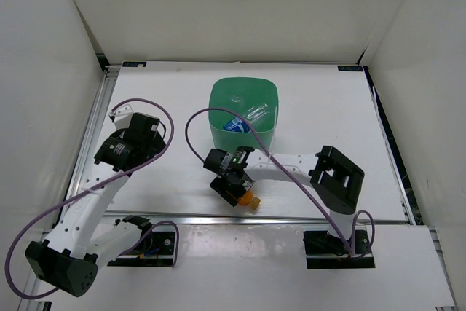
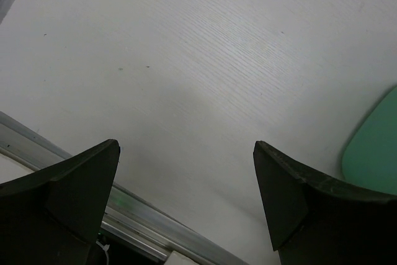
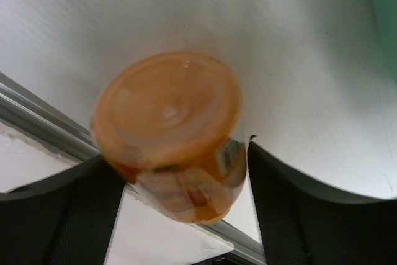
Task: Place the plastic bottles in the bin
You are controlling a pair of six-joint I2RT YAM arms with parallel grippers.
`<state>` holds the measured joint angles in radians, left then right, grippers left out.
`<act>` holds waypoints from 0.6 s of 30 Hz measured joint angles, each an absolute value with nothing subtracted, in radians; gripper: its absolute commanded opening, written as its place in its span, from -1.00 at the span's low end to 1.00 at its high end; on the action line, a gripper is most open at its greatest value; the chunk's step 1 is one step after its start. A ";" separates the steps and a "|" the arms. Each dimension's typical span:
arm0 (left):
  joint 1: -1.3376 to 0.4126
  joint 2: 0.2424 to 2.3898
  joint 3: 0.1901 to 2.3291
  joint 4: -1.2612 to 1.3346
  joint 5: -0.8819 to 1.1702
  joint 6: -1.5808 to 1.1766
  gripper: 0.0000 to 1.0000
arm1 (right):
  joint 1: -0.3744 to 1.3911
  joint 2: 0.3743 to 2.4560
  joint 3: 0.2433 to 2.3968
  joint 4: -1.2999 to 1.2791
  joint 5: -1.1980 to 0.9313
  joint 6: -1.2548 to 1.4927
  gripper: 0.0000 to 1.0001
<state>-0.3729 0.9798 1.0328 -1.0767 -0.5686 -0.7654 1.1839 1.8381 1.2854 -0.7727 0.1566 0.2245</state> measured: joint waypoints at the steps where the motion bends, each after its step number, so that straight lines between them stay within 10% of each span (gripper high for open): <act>1: -0.373 0.980 1.033 -1.079 -0.569 -0.761 1.00 | 1.182 1.838 1.285 -0.776 0.152 0.226 0.33; 5: -0.373 0.970 1.033 -1.087 -0.570 -0.751 1.00 | 1.182 1.829 1.298 -0.809 0.149 0.235 -0.16; 18: -0.347 0.939 0.969 -1.038 -0.579 -0.765 1.00 | 1.234 1.750 2.327 -1.129 0.388 0.300 -0.07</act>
<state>-0.3473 0.9386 0.9691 -1.0378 -0.5793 -0.7647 1.2339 1.7504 2.3272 -1.1290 0.3882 0.3000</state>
